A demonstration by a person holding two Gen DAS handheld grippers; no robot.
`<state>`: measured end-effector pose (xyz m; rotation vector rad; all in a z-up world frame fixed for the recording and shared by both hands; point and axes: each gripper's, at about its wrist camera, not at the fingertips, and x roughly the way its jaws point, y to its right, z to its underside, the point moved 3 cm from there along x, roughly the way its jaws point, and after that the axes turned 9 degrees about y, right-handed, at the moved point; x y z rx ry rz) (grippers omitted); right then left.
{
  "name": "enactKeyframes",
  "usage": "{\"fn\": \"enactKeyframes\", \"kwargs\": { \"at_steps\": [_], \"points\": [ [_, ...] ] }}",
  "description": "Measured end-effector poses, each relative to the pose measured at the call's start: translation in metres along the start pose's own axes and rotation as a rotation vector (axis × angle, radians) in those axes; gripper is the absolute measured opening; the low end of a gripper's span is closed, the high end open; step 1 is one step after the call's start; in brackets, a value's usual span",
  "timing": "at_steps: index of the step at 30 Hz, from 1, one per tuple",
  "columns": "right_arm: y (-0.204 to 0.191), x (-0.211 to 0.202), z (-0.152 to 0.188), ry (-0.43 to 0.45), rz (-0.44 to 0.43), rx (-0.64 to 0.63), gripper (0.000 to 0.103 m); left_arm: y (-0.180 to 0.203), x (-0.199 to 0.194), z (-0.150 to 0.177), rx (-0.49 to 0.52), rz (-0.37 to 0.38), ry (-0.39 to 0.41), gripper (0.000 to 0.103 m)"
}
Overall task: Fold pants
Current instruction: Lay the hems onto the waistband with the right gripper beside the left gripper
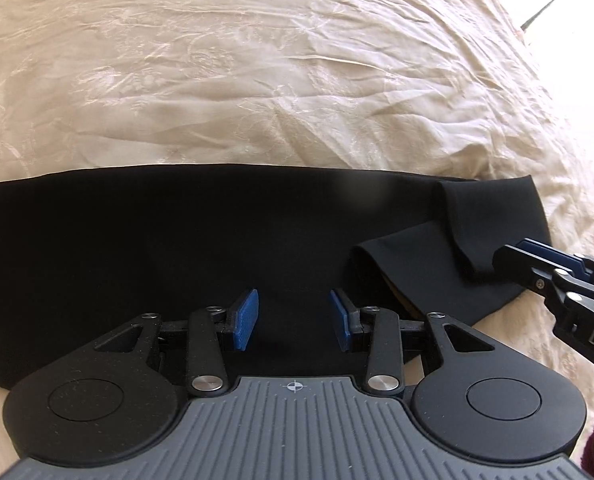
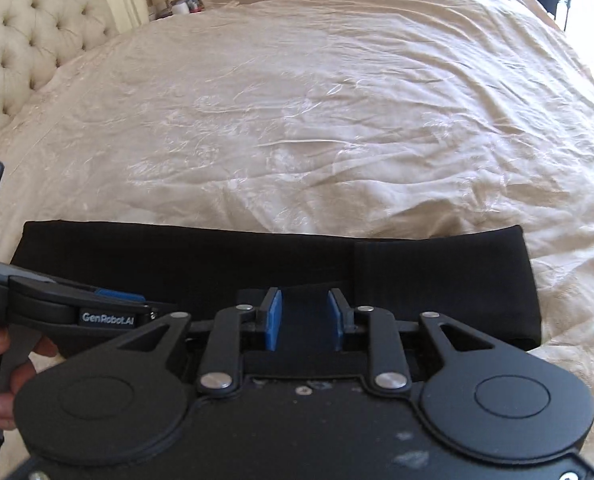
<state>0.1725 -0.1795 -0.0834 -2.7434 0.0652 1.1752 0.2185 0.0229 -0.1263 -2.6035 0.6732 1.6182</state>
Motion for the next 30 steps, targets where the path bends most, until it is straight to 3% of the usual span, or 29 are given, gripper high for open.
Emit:
{"fn": "enactKeyframes", "kwargs": {
  "at_steps": [5,7,9,11,14,17,19,23,25,27,29,30],
  "points": [
    [0.006,0.013,0.008,-0.057,0.144,-0.110,0.028,0.012,0.018,0.005,-0.089,0.147,-0.056,0.038],
    [0.004,0.016,0.016,-0.077,0.164,-0.168,0.028,0.012,0.013,0.004,-0.152,0.173,-0.016,0.038],
    [0.003,0.014,0.021,-0.080,0.164,-0.204,0.028,0.012,0.005,0.002,-0.192,0.178,0.045,0.038],
    [0.000,0.018,0.024,-0.085,0.149,-0.245,0.028,0.014,0.003,0.000,-0.213,0.182,0.073,0.045],
    [-0.005,0.024,0.031,-0.091,0.137,-0.332,0.028,0.024,0.013,0.001,-0.208,0.175,0.033,0.048],
    [-0.007,0.029,0.037,-0.089,0.128,-0.418,0.029,0.030,0.031,0.009,-0.173,0.092,-0.040,0.048],
    [-0.008,0.033,0.042,-0.090,0.124,-0.482,0.029,0.030,0.042,0.013,-0.185,0.078,-0.063,0.049],
    [-0.006,0.040,0.049,-0.091,0.112,-0.596,0.030,0.038,0.053,0.005,-0.163,0.105,-0.053,0.053],
    [-0.004,0.043,0.052,-0.079,0.103,-0.637,0.030,0.050,0.060,-0.002,-0.096,0.124,-0.047,0.052],
    [-0.001,0.045,0.052,-0.058,0.105,-0.659,0.021,0.057,0.060,-0.009,-0.028,0.106,-0.010,0.031],
    [0.008,0.048,0.047,-0.064,0.111,-0.611,0.003,0.061,0.059,-0.017,0.025,0.093,0.029,0.029],
    [0.015,0.048,0.042,-0.066,0.120,-0.559,0.001,0.062,0.059,-0.020,0.044,0.084,0.043,0.029]
  ]
}}
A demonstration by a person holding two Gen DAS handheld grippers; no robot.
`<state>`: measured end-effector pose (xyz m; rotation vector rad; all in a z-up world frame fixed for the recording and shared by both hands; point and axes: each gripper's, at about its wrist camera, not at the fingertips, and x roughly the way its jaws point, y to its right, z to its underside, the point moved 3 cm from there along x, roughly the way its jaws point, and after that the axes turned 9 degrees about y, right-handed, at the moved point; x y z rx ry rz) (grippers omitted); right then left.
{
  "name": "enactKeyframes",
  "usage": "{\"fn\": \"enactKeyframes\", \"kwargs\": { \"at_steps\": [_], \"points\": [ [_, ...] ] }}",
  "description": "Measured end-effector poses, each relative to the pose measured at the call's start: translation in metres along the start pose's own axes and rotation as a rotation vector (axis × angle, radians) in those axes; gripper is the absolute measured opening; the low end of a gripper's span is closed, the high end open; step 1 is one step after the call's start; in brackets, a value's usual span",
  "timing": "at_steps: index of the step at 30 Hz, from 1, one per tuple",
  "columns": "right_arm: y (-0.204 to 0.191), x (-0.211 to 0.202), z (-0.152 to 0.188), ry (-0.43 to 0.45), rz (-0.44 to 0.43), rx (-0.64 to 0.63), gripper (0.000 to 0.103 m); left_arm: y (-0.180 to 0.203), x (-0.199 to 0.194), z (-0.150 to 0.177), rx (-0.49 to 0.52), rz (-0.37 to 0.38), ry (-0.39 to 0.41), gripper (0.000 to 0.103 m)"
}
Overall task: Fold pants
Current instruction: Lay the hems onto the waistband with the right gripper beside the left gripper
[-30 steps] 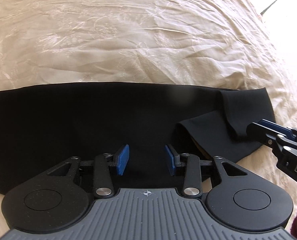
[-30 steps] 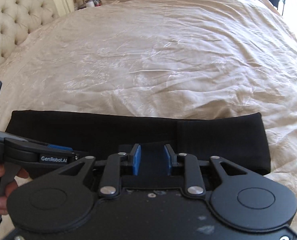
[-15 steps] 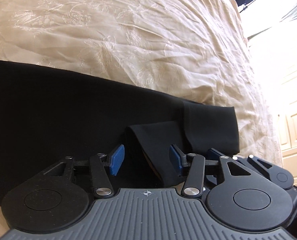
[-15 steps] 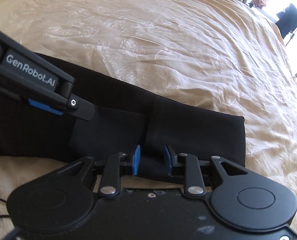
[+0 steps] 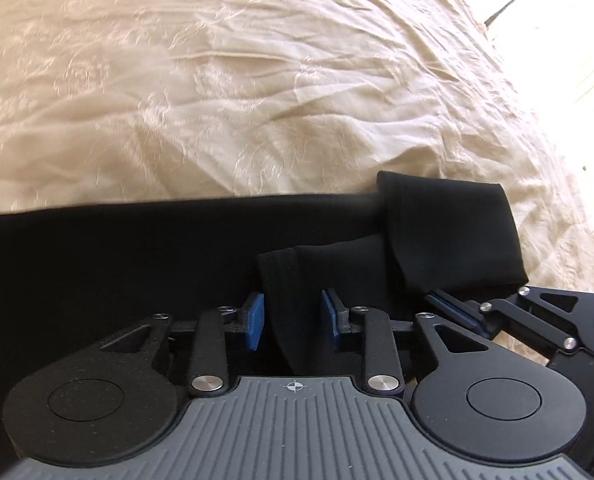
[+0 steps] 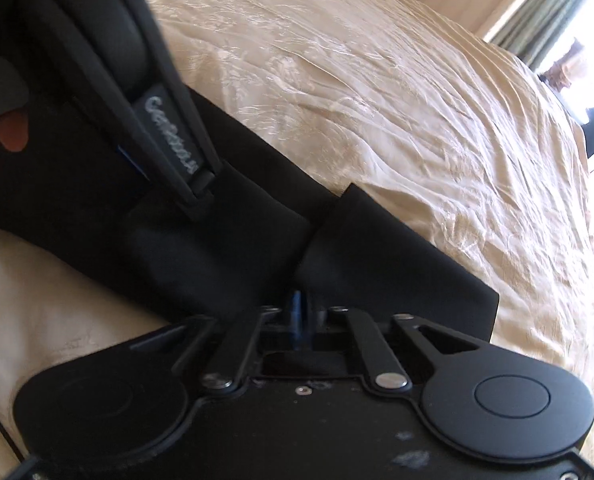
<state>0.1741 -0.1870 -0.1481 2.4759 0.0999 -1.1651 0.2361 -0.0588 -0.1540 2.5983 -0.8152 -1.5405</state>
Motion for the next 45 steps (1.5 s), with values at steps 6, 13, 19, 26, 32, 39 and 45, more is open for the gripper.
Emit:
{"fn": "enactKeyframes", "kwargs": {
  "at_steps": [6,13,19,26,32,39,45],
  "points": [
    [0.054,-0.029,-0.006,0.046,0.023,0.281,0.001,0.001,0.011,-0.008,0.081,-0.036,-0.012,0.029],
    [0.024,-0.027,-0.008,0.066,0.008,0.037,0.039,-0.011,0.010,-0.004,-0.039,0.000,-0.043,0.029],
    [-0.010,0.001,-0.008,0.030,-0.022,-0.127,0.039,-0.009,0.005,-0.009,-0.003,-0.037,-0.050,0.030],
    [0.010,0.003,-0.018,0.045,-0.008,0.020,0.008,-0.024,-0.017,-0.013,-0.063,-0.048,-0.025,0.030],
    [0.038,-0.079,-0.048,0.177,-0.056,0.257,0.008,-0.043,-0.041,-0.015,-0.103,-0.074,0.021,0.030],
    [-0.018,-0.075,-0.057,0.151,-0.211,0.238,0.008,-0.050,-0.053,-0.019,-0.118,-0.098,0.037,0.030],
    [-0.048,-0.044,-0.045,0.069,-0.275,0.222,0.009,-0.024,-0.049,-0.027,-0.033,-0.012,0.027,0.031]
  ]
}}
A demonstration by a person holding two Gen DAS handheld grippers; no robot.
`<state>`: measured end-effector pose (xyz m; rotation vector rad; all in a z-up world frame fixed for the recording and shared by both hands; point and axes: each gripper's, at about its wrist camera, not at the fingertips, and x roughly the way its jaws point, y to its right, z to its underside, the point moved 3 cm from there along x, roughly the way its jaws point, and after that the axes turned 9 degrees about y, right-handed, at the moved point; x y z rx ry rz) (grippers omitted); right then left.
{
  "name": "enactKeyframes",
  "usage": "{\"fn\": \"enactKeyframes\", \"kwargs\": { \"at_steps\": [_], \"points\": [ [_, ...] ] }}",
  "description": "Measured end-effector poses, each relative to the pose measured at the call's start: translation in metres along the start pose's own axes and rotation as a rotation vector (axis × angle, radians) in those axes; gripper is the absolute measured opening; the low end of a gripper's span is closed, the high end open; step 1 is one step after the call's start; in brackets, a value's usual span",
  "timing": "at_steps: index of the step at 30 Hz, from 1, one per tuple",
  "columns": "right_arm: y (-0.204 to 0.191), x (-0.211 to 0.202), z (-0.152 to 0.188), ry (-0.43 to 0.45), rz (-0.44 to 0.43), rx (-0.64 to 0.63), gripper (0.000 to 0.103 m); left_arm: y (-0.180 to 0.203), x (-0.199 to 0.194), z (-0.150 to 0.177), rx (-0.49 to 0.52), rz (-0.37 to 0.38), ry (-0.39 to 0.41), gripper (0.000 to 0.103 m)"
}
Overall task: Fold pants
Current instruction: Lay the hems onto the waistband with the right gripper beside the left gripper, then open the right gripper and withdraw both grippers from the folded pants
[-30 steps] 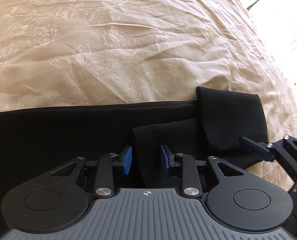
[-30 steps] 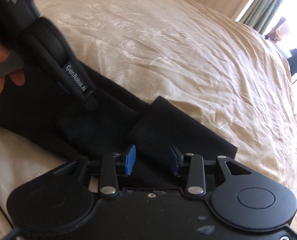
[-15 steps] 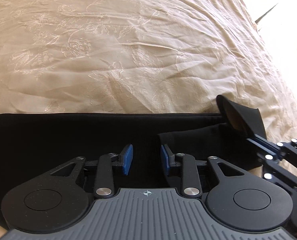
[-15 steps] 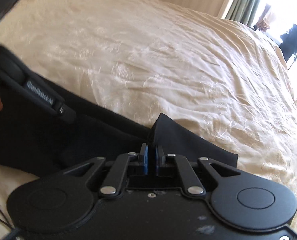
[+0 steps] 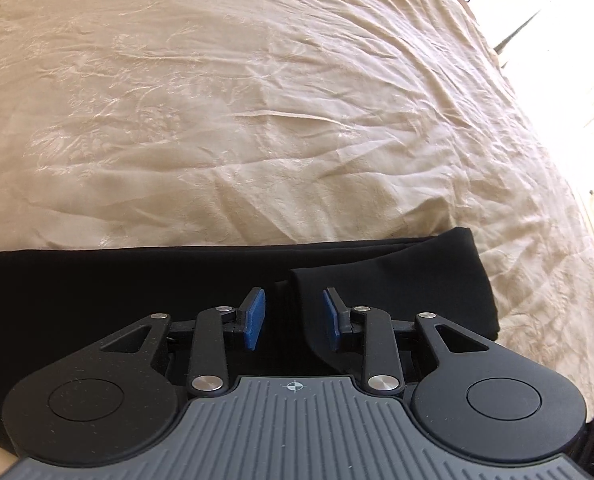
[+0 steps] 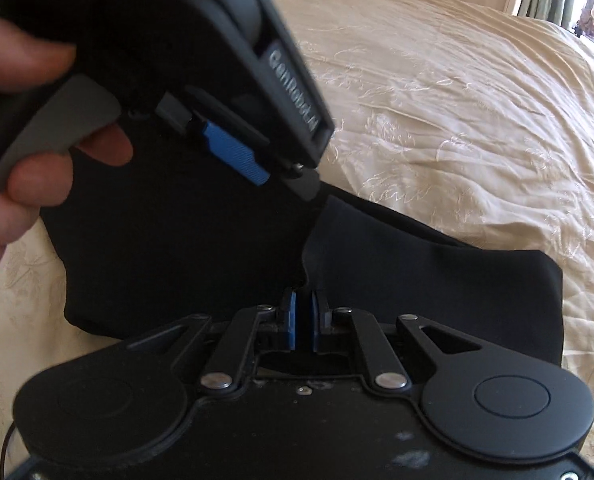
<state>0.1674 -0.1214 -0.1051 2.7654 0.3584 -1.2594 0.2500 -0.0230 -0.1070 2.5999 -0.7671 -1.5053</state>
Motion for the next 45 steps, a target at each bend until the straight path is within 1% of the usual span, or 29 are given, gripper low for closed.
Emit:
{"fn": "enactKeyframes", "kwargs": {
  "at_steps": [3,7,8,10,11,13,15,17,19,22,23,25,27,28,30,32,34,36,38,40,42,45],
  "points": [
    [0.010,0.008,0.002,-0.020,-0.006,0.017,0.009,0.019,0.016,0.001,0.064,0.064,-0.052,0.031],
    [0.014,0.011,0.003,-0.024,-0.017,0.020,0.012,0.039,0.044,0.008,0.149,0.097,-0.140,0.031],
    [0.013,0.011,0.004,-0.022,-0.023,0.016,0.014,0.041,0.050,0.010,0.163,0.084,-0.159,0.031],
    [0.013,0.007,0.005,-0.014,-0.033,-0.002,0.016,0.041,0.060,0.017,0.187,0.028,-0.208,0.031],
    [0.012,0.004,0.005,-0.010,-0.042,-0.014,0.017,0.039,0.062,0.020,0.185,0.021,-0.229,0.031],
    [0.014,-0.009,0.004,-0.007,-0.084,-0.011,0.017,0.036,0.062,0.023,0.173,0.021,-0.223,0.031],
    [0.022,-0.027,0.004,0.016,-0.115,-0.013,0.017,0.034,0.060,0.023,0.161,0.025,-0.214,0.031],
    [0.035,-0.047,0.004,0.042,-0.122,-0.015,0.017,0.032,0.057,0.023,0.147,0.026,-0.206,0.031],
    [0.057,-0.064,0.003,0.068,-0.097,0.018,0.017,0.032,0.056,0.023,0.138,0.025,-0.197,0.031],
    [0.104,-0.073,-0.001,0.093,0.008,0.140,0.017,0.033,0.056,0.024,0.136,0.017,-0.187,0.031],
    [0.121,-0.071,-0.002,0.091,0.047,0.192,0.016,0.033,0.055,0.024,0.142,0.014,-0.185,0.031],
    [0.152,-0.062,-0.005,0.070,0.118,0.290,0.006,0.036,0.055,0.025,0.168,0.006,-0.181,0.031],
    [0.176,-0.051,-0.004,0.065,0.152,0.372,0.005,0.039,0.054,0.026,0.204,-0.004,-0.176,0.031],
    [0.187,-0.040,-0.002,0.035,0.163,0.412,0.005,0.043,0.056,0.028,0.227,-0.012,-0.172,0.031],
    [0.198,-0.023,0.011,-0.035,0.197,0.451,0.001,0.046,0.055,0.030,0.264,-0.020,-0.169,0.031],
    [0.199,-0.007,0.024,-0.095,0.217,0.451,0.001,0.049,0.054,0.033,0.295,-0.020,-0.169,0.031],
    [0.197,-0.001,0.026,-0.094,0.227,0.421,0.001,0.050,0.049,0.036,0.309,-0.036,-0.169,0.031],
    [0.192,-0.009,0.025,-0.063,0.226,0.406,0.003,0.047,0.041,0.037,0.295,-0.060,-0.158,0.032],
    [0.186,-0.021,0.022,-0.011,0.201,0.409,0.004,0.041,0.029,0.038,0.245,-0.068,-0.140,0.032],
    [0.177,-0.031,0.022,0.021,0.178,0.407,0.005,0.031,0.014,0.041,0.168,-0.092,-0.126,0.032],
    [0.167,-0.038,0.030,0.003,0.164,0.400,0.006,0.019,-0.001,0.046,0.098,-0.122,-0.117,0.032],
    [0.160,-0.026,0.051,-0.062,0.169,0.406,0.006,0.002,-0.024,0.058,-0.009,-0.164,-0.113,0.032]
  ]
}}
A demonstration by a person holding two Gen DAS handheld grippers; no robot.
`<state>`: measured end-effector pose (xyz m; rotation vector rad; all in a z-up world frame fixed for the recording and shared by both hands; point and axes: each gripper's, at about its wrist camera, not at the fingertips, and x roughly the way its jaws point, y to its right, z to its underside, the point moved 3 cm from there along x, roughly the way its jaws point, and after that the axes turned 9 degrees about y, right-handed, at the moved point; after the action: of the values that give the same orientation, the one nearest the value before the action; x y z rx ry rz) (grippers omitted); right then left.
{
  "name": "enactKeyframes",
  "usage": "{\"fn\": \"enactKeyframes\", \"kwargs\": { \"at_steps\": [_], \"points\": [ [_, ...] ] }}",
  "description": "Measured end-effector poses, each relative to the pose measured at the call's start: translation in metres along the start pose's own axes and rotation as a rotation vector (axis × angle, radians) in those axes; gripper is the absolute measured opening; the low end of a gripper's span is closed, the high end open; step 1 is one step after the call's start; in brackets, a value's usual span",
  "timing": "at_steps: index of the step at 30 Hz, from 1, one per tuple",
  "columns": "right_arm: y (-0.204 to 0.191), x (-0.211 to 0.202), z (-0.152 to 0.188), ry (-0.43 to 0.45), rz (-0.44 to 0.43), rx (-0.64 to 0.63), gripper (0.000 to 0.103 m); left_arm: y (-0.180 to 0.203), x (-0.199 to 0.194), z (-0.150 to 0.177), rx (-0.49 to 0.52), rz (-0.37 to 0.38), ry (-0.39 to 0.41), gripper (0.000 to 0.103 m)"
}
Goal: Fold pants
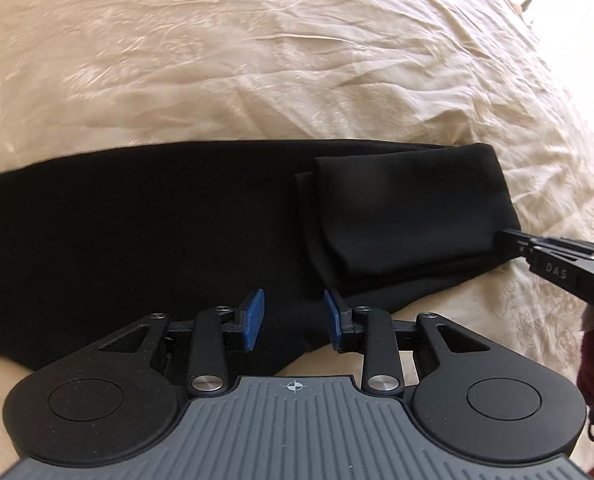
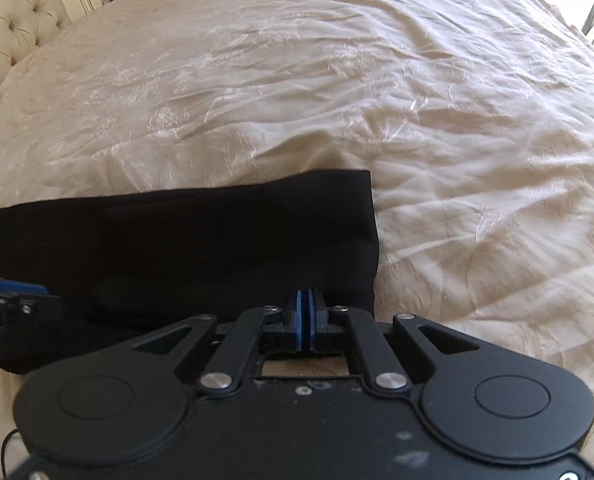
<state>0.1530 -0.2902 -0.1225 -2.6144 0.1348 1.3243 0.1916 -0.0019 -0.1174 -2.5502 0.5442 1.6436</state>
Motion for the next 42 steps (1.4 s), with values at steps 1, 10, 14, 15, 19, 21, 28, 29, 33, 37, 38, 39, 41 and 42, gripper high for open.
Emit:
{"fn": "enactKeyframes", "kwargs": {
  "at_steps": [1,10,14,15,19,21,28,29,33,37,38,39,41,42],
  "points": [
    [0.000,0.003,0.004,-0.010,0.007,-0.003,0.005,-0.008,-0.007,0.006,-0.028,-0.017,-0.002,0.032],
    [-0.039,-0.044,-0.005,0.091,-0.089,0.006,0.010,-0.070,-0.072,0.068,-0.167,-0.180,0.020,0.032],
    [-0.083,-0.062,0.005,0.089,-0.169,0.001,0.010,-0.098,-0.075,0.094,-0.211,-0.204,-0.014,0.032],
    [-0.097,-0.064,0.010,0.079,-0.190,0.003,0.010,-0.104,-0.075,0.098,-0.218,-0.203,-0.021,0.032],
    [-0.158,-0.061,0.035,0.016,-0.245,-0.028,0.010,-0.133,-0.075,0.110,-0.238,-0.174,-0.030,0.032],
    [-0.190,-0.059,0.047,-0.007,-0.260,-0.059,0.010,-0.144,-0.075,0.111,-0.222,-0.157,-0.027,0.032],
    [-0.267,-0.046,0.050,0.020,-0.231,-0.075,0.010,-0.196,-0.083,0.095,-0.165,-0.120,0.021,0.032],
    [-0.274,-0.044,0.048,0.032,-0.221,-0.067,0.010,-0.204,-0.083,0.093,-0.154,-0.119,0.026,0.032],
    [-0.288,-0.020,0.057,-0.009,-0.147,-0.026,0.009,-0.229,-0.084,0.084,-0.121,-0.107,0.038,0.032],
    [-0.287,0.010,0.089,-0.125,-0.068,0.037,0.008,-0.250,-0.082,0.074,-0.139,-0.084,0.050,0.032],
    [-0.287,0.014,0.092,-0.126,-0.050,0.040,0.007,-0.255,-0.083,0.071,-0.149,-0.076,0.057,0.033],
    [-0.287,0.017,0.093,-0.126,-0.039,0.042,0.005,-0.261,-0.083,0.069,-0.158,-0.074,0.068,0.034],
    [-0.287,0.019,0.090,-0.135,-0.025,0.053,0.005,-0.269,-0.084,0.064,-0.176,-0.069,0.105,0.043],
    [-0.287,0.020,0.089,-0.141,-0.022,0.052,0.005,-0.275,-0.085,0.061,-0.195,-0.052,0.132,0.055]
  ]
}}
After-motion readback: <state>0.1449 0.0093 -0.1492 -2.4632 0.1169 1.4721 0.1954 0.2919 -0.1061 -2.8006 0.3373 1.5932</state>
